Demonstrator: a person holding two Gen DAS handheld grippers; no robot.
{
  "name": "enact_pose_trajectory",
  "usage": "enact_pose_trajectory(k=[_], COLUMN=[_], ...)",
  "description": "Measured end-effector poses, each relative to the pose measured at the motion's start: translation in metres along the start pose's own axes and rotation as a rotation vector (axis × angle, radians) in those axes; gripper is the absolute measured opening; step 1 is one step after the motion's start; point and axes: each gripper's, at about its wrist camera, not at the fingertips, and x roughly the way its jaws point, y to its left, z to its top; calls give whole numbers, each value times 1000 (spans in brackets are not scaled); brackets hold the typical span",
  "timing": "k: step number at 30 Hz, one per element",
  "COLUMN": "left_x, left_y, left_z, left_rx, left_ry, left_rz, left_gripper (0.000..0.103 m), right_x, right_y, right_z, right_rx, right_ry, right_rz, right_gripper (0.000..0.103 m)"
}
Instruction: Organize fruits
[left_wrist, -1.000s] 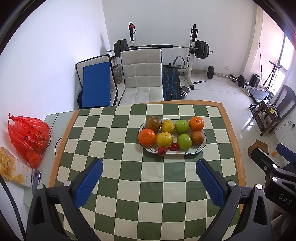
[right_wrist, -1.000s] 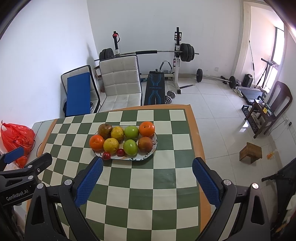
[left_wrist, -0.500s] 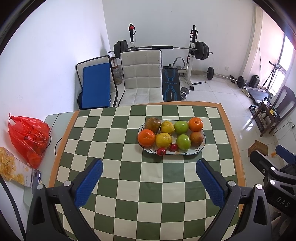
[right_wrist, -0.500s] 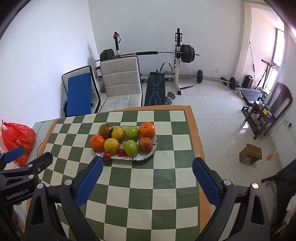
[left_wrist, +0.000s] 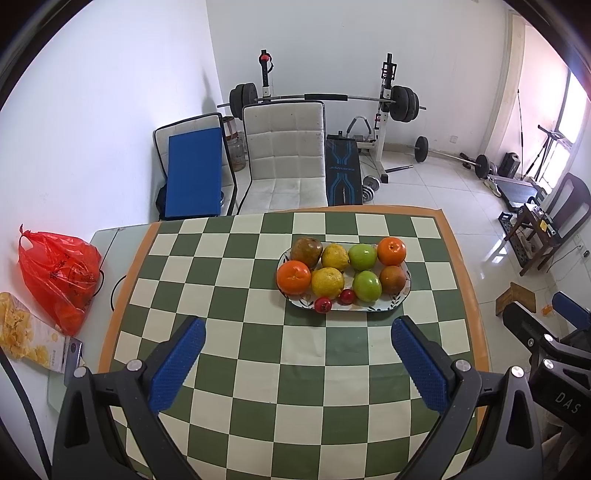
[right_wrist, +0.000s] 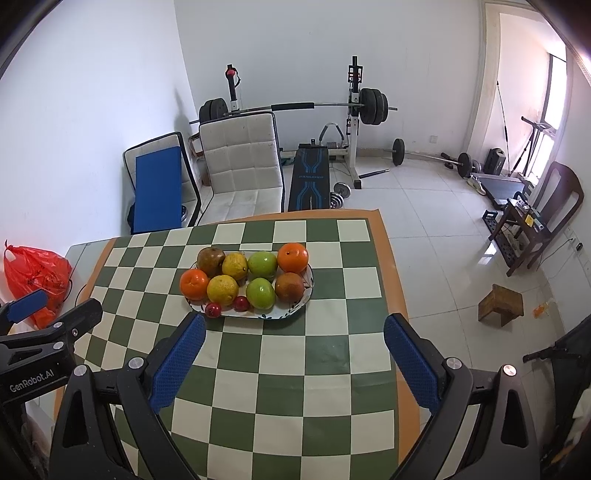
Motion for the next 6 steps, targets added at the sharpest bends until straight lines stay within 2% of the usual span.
enact_pose_trajectory(k=[6], left_x=[-3], left_y=[0], left_z=[1], left_rx=[-1], left_ry=[-13], left_rz=[3], left_gripper=[103], right_x=[-1], right_y=[0], right_z=[0], right_rx=[-2], right_ry=[1], right_rz=[0], right_gripper=[99])
